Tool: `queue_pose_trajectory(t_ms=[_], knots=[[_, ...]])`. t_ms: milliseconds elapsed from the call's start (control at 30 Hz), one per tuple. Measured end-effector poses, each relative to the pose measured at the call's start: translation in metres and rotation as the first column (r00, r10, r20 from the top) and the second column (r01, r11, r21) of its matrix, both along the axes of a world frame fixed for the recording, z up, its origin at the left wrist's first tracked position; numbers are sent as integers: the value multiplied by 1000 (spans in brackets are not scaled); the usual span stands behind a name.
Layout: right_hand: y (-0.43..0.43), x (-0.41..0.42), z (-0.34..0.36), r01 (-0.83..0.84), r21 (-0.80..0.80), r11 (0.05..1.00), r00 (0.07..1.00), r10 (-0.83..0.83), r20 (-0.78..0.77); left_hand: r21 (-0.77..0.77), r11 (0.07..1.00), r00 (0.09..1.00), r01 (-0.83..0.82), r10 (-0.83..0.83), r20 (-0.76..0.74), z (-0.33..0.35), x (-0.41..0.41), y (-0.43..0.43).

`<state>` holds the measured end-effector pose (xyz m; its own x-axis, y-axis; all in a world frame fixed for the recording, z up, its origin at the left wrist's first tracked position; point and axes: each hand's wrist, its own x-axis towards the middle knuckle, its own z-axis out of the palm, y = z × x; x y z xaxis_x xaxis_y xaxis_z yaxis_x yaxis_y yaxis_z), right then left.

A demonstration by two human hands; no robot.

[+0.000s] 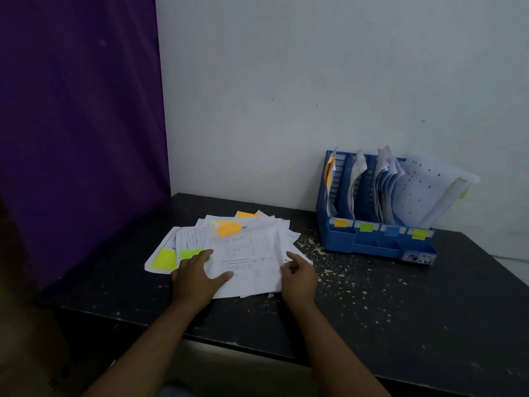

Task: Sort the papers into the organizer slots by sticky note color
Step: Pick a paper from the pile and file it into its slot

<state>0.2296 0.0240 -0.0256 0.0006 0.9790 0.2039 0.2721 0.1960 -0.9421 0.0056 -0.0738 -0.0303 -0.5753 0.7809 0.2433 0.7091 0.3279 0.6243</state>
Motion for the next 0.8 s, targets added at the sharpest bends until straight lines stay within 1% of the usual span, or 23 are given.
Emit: queue_pose_trajectory(t_ms=[133, 333, 400, 467, 533, 600, 700, 800], knots=[[0, 4, 2, 10, 5, 1000, 997, -10, -70, 56, 998, 997, -28, 24, 66, 4, 2, 0], [-4, 11, 9, -74, 5, 997, 977, 74, -202, 133, 991, 982, -33, 8, 188, 5, 0, -2], [-4, 12, 11, -92, -29, 995, 967, 82, -241, 170, 985, 963, -43, -4, 268, 8, -1, -4], [-3, 13, 11, -102, -58, 993, 957, 82, -277, 291, 955, 909, -52, -76, 410, 12, 0, -7], [-4, 14, 11, -109, -57, 992, 959, 90, -270, 401, 913, 843, -75, -157, 514, 16, 2, -13], [-8, 13, 12, -115, -32, 993, 963, 104, -248, 452, 888, 805, -85, -206, 556, 19, 2, -18], [-11, 13, 13, -116, -12, 993, 971, 110, -214, 474, 873, 787, -113, -213, 580, 23, 4, -23], [-12, 13, 14, -114, -22, 993, 974, 108, -198, 456, 881, 787, -128, -190, 587, 35, 3, -23]])
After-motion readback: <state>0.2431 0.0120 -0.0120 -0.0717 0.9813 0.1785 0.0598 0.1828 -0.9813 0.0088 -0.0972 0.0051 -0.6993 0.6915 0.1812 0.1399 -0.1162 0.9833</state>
